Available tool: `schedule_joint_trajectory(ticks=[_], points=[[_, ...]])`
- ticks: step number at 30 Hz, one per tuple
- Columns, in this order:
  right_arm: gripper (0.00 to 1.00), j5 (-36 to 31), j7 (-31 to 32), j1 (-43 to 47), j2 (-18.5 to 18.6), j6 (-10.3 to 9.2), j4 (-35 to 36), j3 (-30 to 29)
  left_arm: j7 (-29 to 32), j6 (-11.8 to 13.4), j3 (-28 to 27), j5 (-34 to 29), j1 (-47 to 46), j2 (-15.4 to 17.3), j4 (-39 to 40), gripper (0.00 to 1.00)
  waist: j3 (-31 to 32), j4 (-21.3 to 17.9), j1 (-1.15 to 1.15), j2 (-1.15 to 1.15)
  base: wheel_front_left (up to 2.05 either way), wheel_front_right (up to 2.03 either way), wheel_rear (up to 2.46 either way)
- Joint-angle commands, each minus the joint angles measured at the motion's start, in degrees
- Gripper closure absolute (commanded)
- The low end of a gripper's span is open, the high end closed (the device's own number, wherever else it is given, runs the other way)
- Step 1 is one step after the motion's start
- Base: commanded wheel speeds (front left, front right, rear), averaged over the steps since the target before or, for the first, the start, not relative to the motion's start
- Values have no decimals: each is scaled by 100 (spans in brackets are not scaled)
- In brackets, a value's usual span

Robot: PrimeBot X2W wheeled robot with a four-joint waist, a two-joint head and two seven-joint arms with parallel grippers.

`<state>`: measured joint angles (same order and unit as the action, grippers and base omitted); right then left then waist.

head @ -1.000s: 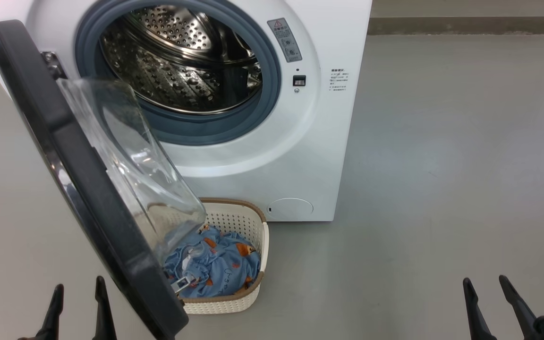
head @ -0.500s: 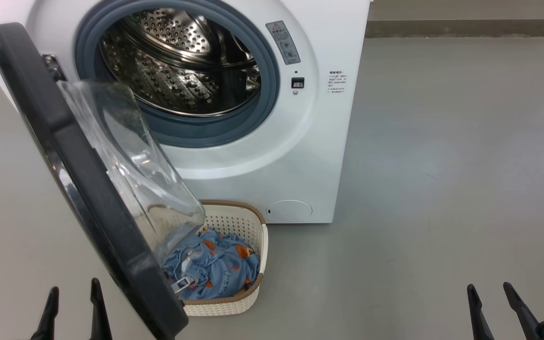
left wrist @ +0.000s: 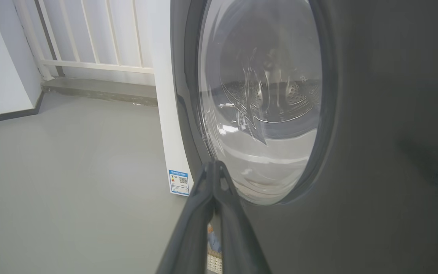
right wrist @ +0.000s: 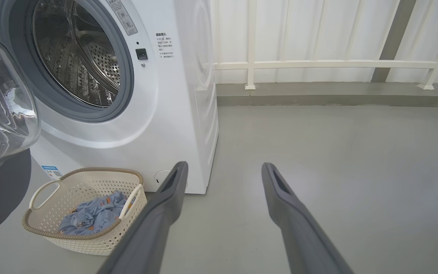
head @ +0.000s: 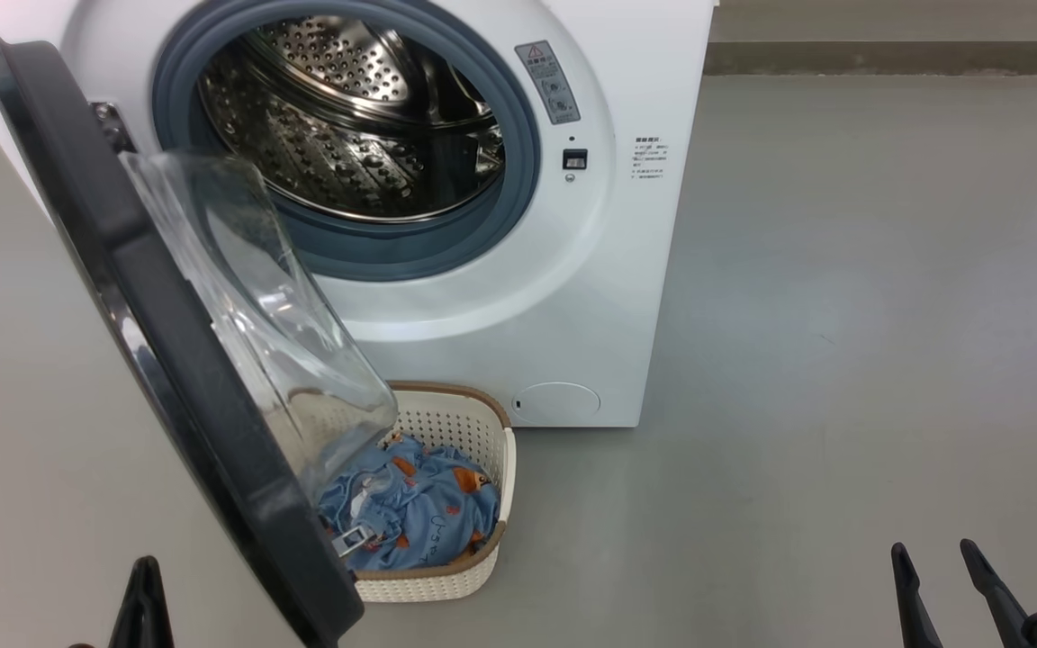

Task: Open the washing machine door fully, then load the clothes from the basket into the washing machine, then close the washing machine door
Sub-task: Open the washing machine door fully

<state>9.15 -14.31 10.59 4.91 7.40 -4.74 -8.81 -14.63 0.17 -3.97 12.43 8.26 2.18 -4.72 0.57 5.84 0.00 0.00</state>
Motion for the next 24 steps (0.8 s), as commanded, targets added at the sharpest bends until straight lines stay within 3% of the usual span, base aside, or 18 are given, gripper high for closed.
schedule_joint_trajectory(ticks=[1,7,16,20,24], points=[[0,-62,-69,-61,119,9,117,111,-37,-1,-200,45,-124,70,113,100,1,4,0,0,0,0,0],[0,-65,-69,-80,116,9,136,128,-37,164,-409,199,-204,70,257,100,-13,31,0,0,0,0,0],[0,-75,-69,-72,116,9,150,123,-37,670,-1070,178,-511,70,1526,100,-13,104,0,0,0,0,0],[0,-71,-69,-59,104,9,157,126,-37,721,-1002,60,-619,70,2251,100,5,163,0,0,0,0,0],[0,-55,-69,-53,76,9,147,142,-37,686,-532,-3,-646,70,2906,100,21,238,0,0,0,0,0]])
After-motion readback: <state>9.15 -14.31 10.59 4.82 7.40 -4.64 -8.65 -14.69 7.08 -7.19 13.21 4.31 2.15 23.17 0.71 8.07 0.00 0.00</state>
